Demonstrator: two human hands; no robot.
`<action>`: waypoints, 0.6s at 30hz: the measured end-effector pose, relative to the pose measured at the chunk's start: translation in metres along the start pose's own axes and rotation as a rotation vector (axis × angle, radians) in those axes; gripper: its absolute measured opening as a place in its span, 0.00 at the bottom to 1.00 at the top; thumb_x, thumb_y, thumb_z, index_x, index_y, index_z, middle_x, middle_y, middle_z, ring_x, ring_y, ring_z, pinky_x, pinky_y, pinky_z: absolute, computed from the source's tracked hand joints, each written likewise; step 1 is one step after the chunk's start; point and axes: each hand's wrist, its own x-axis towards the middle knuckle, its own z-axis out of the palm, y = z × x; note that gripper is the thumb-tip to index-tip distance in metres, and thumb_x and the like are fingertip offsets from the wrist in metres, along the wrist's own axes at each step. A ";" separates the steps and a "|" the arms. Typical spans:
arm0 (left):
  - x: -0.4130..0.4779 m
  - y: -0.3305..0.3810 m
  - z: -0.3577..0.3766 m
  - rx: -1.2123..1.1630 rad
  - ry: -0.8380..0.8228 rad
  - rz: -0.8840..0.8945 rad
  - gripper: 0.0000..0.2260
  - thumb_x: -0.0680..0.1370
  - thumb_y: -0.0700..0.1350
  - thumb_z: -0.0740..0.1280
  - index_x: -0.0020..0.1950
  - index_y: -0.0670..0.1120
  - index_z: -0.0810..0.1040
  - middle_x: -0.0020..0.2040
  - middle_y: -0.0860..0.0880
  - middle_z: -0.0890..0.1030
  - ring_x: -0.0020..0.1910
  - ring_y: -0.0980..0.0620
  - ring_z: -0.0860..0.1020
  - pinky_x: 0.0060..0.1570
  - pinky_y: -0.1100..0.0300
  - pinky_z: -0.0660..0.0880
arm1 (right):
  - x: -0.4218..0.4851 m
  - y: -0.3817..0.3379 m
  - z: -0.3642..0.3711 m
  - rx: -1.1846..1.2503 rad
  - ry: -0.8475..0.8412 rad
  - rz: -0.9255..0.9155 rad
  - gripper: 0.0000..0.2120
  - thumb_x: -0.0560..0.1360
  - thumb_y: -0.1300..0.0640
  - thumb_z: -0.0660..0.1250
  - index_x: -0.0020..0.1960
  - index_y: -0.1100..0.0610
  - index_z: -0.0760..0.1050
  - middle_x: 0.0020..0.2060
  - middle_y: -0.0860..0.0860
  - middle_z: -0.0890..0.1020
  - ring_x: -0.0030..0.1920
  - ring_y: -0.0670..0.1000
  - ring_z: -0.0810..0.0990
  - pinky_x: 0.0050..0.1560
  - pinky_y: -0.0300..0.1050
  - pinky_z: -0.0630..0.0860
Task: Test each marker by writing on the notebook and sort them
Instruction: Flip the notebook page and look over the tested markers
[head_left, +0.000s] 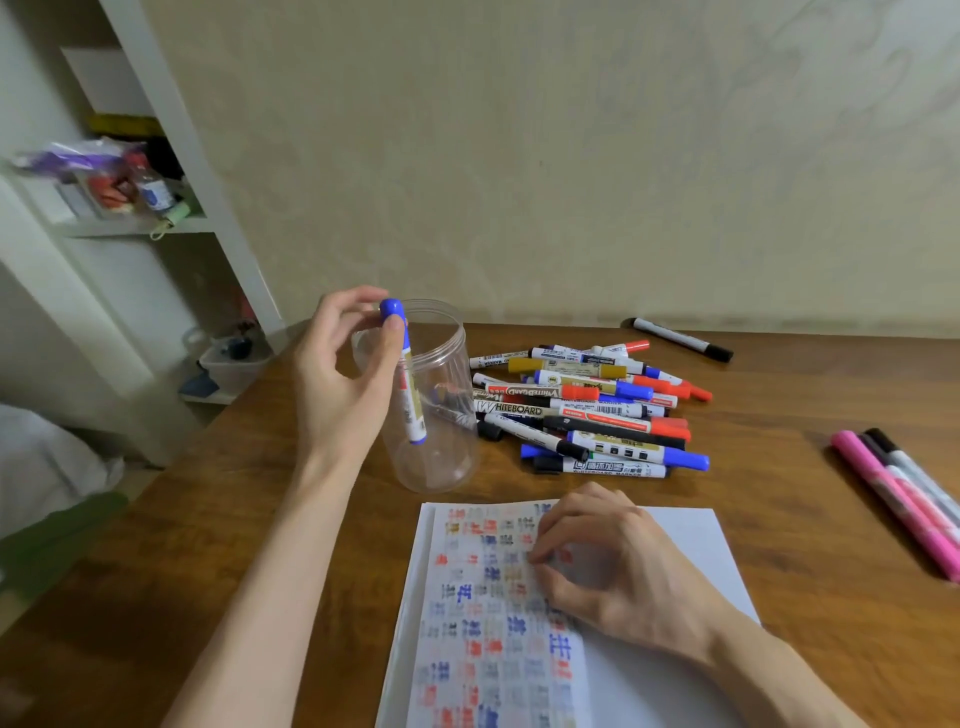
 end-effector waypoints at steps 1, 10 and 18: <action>0.000 0.000 -0.001 0.008 -0.014 -0.016 0.09 0.80 0.39 0.70 0.61 0.45 0.78 0.58 0.51 0.83 0.59 0.54 0.81 0.59 0.61 0.77 | 0.000 0.000 0.000 -0.001 -0.003 -0.001 0.08 0.74 0.43 0.74 0.50 0.44 0.87 0.49 0.34 0.81 0.57 0.41 0.78 0.60 0.38 0.72; -0.005 -0.002 -0.003 0.083 -0.068 -0.046 0.05 0.81 0.42 0.69 0.56 0.46 0.79 0.54 0.51 0.84 0.58 0.55 0.80 0.60 0.64 0.76 | 0.002 0.002 -0.001 0.011 -0.021 0.004 0.10 0.74 0.40 0.74 0.51 0.43 0.87 0.52 0.33 0.81 0.60 0.41 0.77 0.61 0.40 0.73; -0.021 0.013 0.006 0.105 0.143 0.134 0.09 0.80 0.40 0.70 0.59 0.39 0.78 0.57 0.45 0.81 0.61 0.49 0.79 0.67 0.59 0.72 | 0.000 0.005 0.001 0.019 -0.008 0.015 0.09 0.73 0.41 0.75 0.50 0.43 0.87 0.52 0.34 0.81 0.60 0.42 0.77 0.62 0.41 0.73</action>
